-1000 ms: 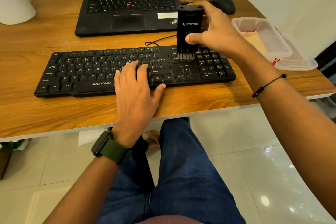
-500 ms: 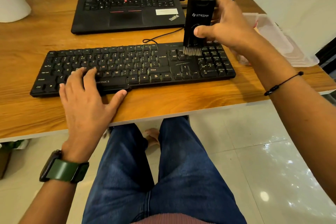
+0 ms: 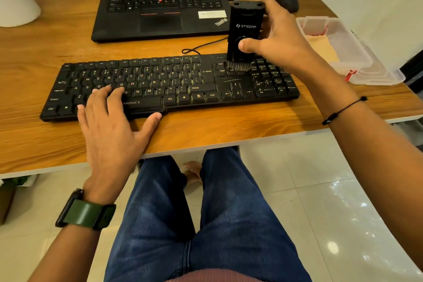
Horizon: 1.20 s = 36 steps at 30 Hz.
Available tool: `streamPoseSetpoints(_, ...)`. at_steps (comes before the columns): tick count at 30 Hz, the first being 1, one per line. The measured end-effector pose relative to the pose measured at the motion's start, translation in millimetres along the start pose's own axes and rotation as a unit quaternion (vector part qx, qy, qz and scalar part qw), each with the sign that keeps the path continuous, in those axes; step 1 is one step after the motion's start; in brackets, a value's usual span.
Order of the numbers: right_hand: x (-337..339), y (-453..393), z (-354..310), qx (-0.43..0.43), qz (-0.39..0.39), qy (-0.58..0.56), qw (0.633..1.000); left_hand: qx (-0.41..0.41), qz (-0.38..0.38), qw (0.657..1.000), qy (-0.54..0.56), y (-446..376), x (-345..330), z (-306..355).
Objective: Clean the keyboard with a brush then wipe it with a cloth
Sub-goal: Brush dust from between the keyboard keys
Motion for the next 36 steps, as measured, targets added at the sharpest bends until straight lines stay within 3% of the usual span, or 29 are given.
streamPoseSetpoints(5, 10, 3, -2, -0.003, 0.015, -0.053, 0.998, 0.000, 0.000, 1.000, 0.003, 0, 1, 1)
streamPoseSetpoints(9, -1, -1, 1, 0.002, -0.014, -0.002, 1.000, 0.000, 0.003, 1.000, 0.006, 0, 2, 2)
streamPoseSetpoints(14, 10, -2, -8, 0.026, 0.045, 0.018, 0.998, -0.001, -0.001, 1.000, 0.002, -1, 1, 2)
streamPoseSetpoints(18, -1, 4, -8, 0.030, 0.002, 0.029, 0.999, -0.001, 0.001, 1.000, 0.006, 0, 1, 2)
streamPoseSetpoints(23, -1, 5, -12, 0.020, -0.006, -0.046, 0.999, 0.000, -0.003, 1.000, 0.000, -1, 0, 1)
streamPoseSetpoints(28, -16, 2, -15, 0.016, -0.023, -0.012, 1.000, 0.002, -0.002, 1.000, 0.003, 0, 0, 1)
streamPoseSetpoints(33, -1, -3, -26, 0.031, 0.038, 0.027, 0.998, -0.002, -0.001, 1.000, 0.003, -1, 1, 1)
streamPoseSetpoints(36, -7, -2, -31, 0.032, 0.023, 0.013, 0.999, -0.012, -0.003, 1.000, -0.001, -2, 1, 6)
Point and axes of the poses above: each hand's wrist, its own y-axis away from the middle knuckle, its own x-axis out of the back of the hand, z = x × y, the point moved 10 cm from there along -y, towards the middle knuckle, and after that the axes turned 1 degree about x, right-handed, at the moved point
